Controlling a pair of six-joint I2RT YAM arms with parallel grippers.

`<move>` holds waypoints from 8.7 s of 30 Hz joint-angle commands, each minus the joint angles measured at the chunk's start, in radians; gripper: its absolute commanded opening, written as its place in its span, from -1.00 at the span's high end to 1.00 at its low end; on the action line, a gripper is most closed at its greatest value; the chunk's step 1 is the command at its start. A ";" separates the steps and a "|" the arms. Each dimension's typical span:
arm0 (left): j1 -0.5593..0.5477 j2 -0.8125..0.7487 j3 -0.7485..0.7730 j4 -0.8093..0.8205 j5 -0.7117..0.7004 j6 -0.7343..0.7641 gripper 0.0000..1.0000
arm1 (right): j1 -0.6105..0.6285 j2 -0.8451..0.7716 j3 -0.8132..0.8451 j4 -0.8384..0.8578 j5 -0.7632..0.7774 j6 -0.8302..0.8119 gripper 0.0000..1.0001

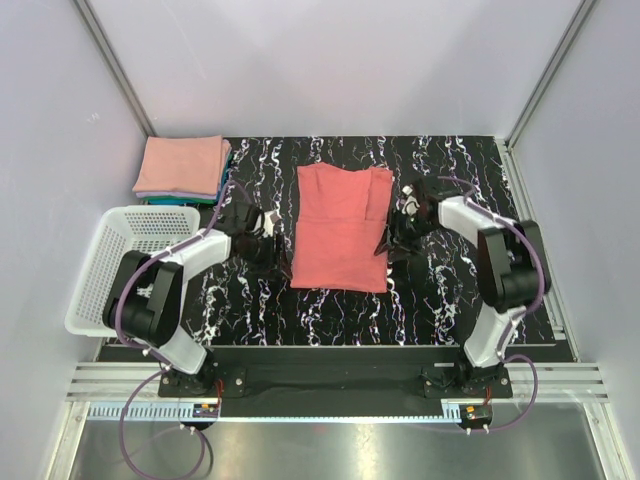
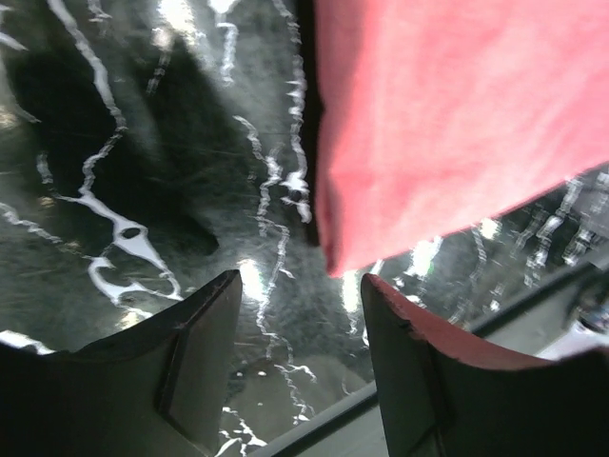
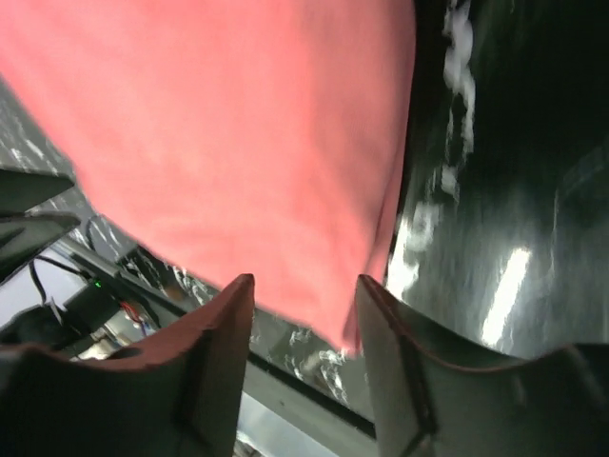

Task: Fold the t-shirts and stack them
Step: Fold the tshirt

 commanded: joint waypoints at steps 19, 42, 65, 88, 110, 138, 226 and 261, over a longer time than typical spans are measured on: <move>0.010 0.051 -0.136 0.216 0.166 0.009 -0.16 | 0.044 -0.212 -0.352 0.179 0.049 0.126 -0.26; 0.041 -0.020 -0.113 0.087 0.056 0.030 -0.01 | 0.047 -0.258 -0.452 0.155 0.072 0.112 0.12; 0.041 0.092 -0.152 0.211 0.175 -0.033 -0.03 | 0.057 -0.266 -0.509 0.221 0.017 0.177 0.23; 0.041 0.077 -0.202 0.242 0.194 -0.048 1.00 | 0.057 -0.341 -0.536 0.227 0.030 0.190 1.00; 0.041 0.083 -0.190 0.251 0.235 -0.059 1.00 | 0.057 -0.292 -0.529 0.331 0.064 0.215 0.15; 0.041 -0.268 -0.077 0.013 0.168 -0.143 1.00 | 0.060 -0.698 -0.556 0.060 0.069 0.229 1.00; 0.122 0.781 1.136 0.492 0.017 -0.352 -0.03 | -0.174 0.524 1.057 -0.030 0.036 0.135 0.23; 0.005 0.447 0.669 0.334 0.100 -0.191 -0.06 | -0.187 0.260 0.520 0.041 -0.138 0.061 0.36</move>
